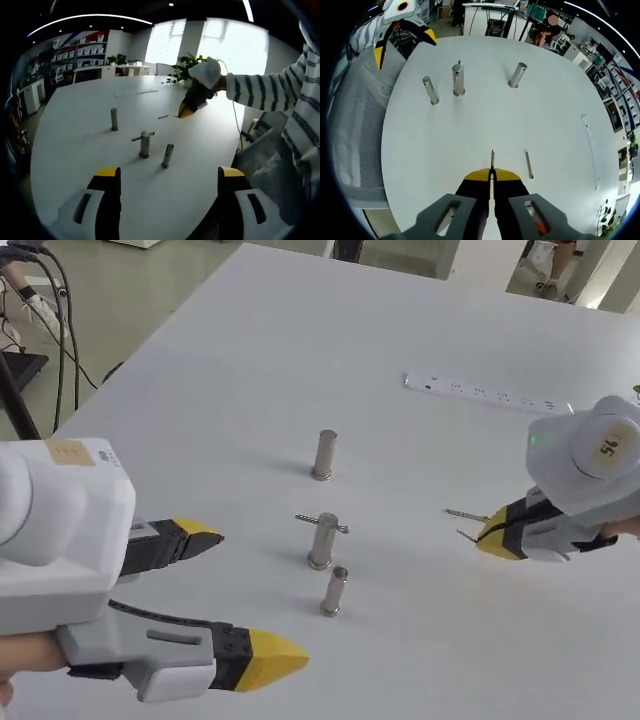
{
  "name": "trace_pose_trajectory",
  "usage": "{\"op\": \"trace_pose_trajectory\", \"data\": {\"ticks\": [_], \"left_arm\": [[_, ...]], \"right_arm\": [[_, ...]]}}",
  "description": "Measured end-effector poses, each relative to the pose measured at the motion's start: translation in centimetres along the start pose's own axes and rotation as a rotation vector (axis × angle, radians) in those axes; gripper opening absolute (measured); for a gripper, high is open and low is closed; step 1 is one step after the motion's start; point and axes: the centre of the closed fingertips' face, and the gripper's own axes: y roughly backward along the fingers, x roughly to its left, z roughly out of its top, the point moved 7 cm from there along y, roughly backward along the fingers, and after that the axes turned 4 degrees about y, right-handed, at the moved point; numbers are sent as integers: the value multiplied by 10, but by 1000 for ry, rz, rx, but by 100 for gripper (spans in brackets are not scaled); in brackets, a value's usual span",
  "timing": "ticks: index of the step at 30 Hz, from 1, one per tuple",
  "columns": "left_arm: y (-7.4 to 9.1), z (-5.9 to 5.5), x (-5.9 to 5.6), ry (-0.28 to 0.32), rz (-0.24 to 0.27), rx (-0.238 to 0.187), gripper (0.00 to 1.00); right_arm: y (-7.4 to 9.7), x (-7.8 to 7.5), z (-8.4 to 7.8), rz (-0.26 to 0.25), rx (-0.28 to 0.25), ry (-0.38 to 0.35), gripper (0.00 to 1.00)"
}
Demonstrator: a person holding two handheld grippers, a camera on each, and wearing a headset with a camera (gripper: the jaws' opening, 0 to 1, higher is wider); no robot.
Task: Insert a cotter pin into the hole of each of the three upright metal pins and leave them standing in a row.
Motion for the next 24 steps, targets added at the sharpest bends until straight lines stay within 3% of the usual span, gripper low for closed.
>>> {"op": "trace_pose_trajectory", "data": {"ticks": [5, 13, 15, 19, 24], "left_arm": [[-2, 4, -2, 9, -11, -18, 73], [-7, 13, -8, 20, -30, -50, 69], [-9, 16, -9, 29, -39, -64, 66], [-14, 22, -12, 43, -56, -79, 63], [-21, 27, -16, 60, -80, -84, 52]], "right_arm": [[19, 10, 7, -58, -60, -2, 0], [44, 25, 24, -177, -199, -26, 0], [47, 29, 28, -209, -217, -22, 0], [47, 41, 35, -227, -223, 23, 0], [48, 48, 44, -276, -242, 79, 0]]}}
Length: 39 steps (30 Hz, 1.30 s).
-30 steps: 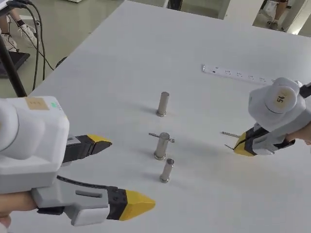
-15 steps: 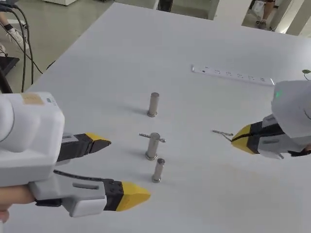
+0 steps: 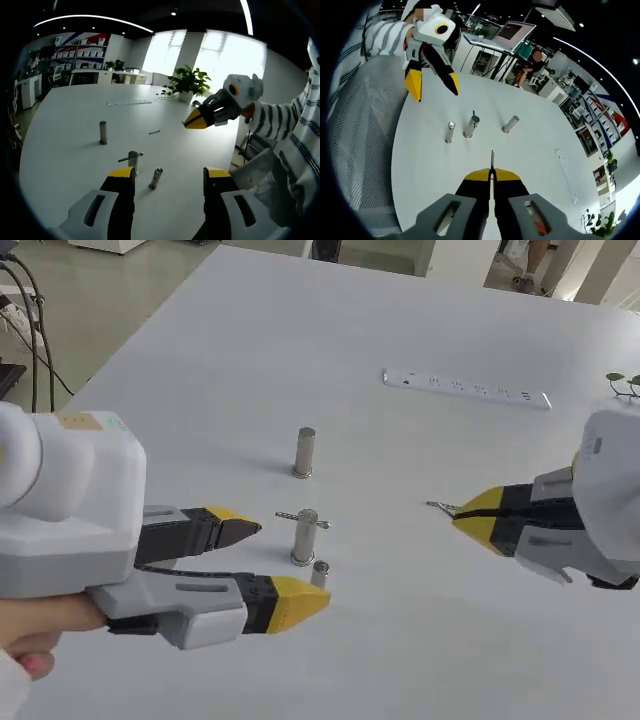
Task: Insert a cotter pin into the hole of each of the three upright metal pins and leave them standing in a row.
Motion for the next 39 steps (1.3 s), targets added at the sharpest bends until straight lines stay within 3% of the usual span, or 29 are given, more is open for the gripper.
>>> {"op": "trace_pose_trajectory", "data": {"ticks": [5, 9, 11, 16, 18, 21, 26, 39], "left_arm": [[-8, 2, -5, 1, -27, 7, 49], [-14, 7, -4, 36, -25, -9, 42], [-17, 9, -2, 43, -13, -13, 39], [-22, 13, -2, 54, -26, -13, 33], [-25, 15, -4, 47, -34, -10, 31], [-29, 17, -7, 38, -52, -7, 29], [-34, 21, -11, 29, -77, -5, 21], [-38, 24, -13, 34, -89, -7, 5]], "right_arm": [[1, 8, 12, -36, -30, 43, 0], [0, 13, 20, -50, -46, 66, 0], [0, 16, 23, -71, -25, 107, 0], [-4, 30, 31, -63, -34, 121, 0], [-5, 32, 34, -83, -16, 203, 0], [-9, 36, 38, -72, -43, 180, 0], [-13, 39, 43, -65, -51, 203, 0], [-16, 44, 56, -57, -84, 262, 0]]}}
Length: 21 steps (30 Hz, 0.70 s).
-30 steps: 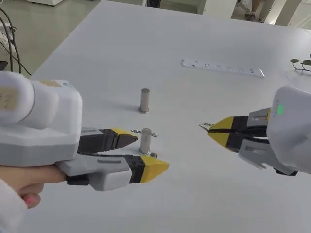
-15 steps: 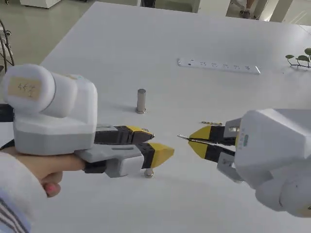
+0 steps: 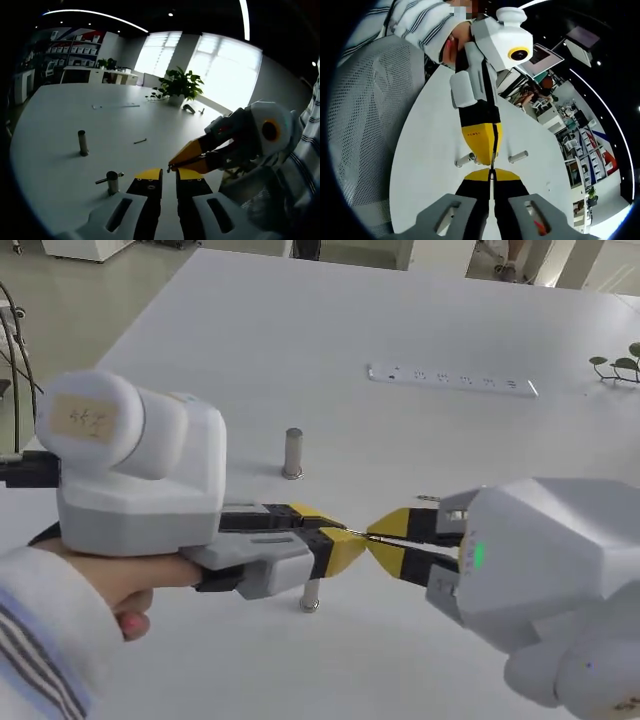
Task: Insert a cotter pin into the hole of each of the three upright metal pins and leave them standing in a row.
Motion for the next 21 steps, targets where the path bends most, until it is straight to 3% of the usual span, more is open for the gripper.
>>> {"op": "trace_pose_trajectory", "data": {"ticks": [5, 21], "left_arm": [[0, 0, -1, 6, -4, 2, 0], [3, 0, 1, 32, -7, 13, 0]], "right_arm": [[0, 0, 3, 4, -8, 14, 0], [-2, 2, 6, 9, -14, 41, 0]]}}
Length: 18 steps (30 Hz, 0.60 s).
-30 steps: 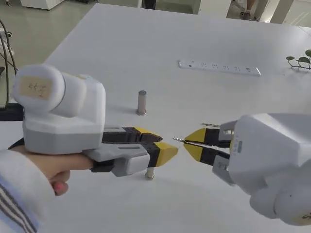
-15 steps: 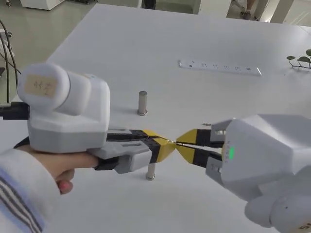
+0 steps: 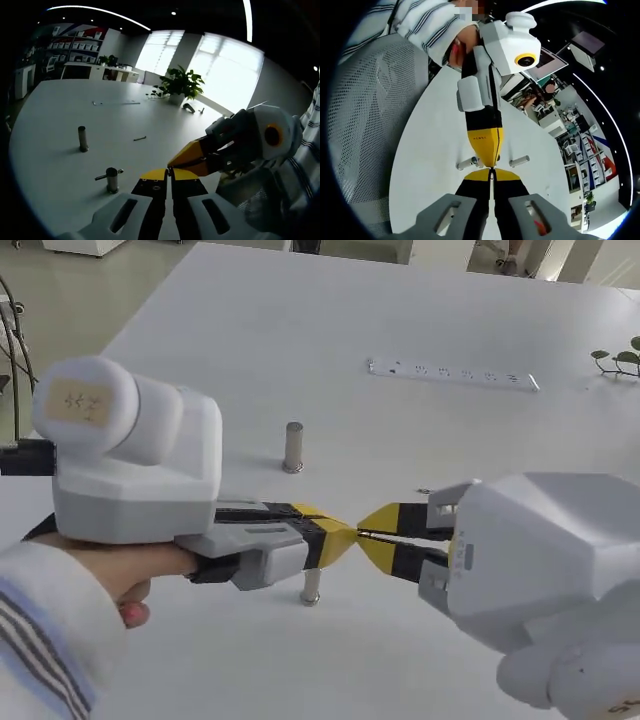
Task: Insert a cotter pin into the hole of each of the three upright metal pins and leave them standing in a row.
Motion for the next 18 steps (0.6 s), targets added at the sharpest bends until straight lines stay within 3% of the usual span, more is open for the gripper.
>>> {"op": "trace_pose_trajectory", "data": {"ticks": [4, 6, 10, 18], "left_arm": [[1, 0, 0, 27, 2, -2, 0], [1, 0, -1, -13, 12, -7, 0], [1, -1, 1, 43, 20, 0, 0], [3, -1, -1, -16, 19, -9, 0]], "right_arm": [[0, 0, 1, 2, 0, 6, 0], [-1, 0, 1, 4, 1, 9, 0], [-2, 1, 1, 9, -1, 29, 0], [-2, 2, 1, -4, -10, 9, 0]]}}
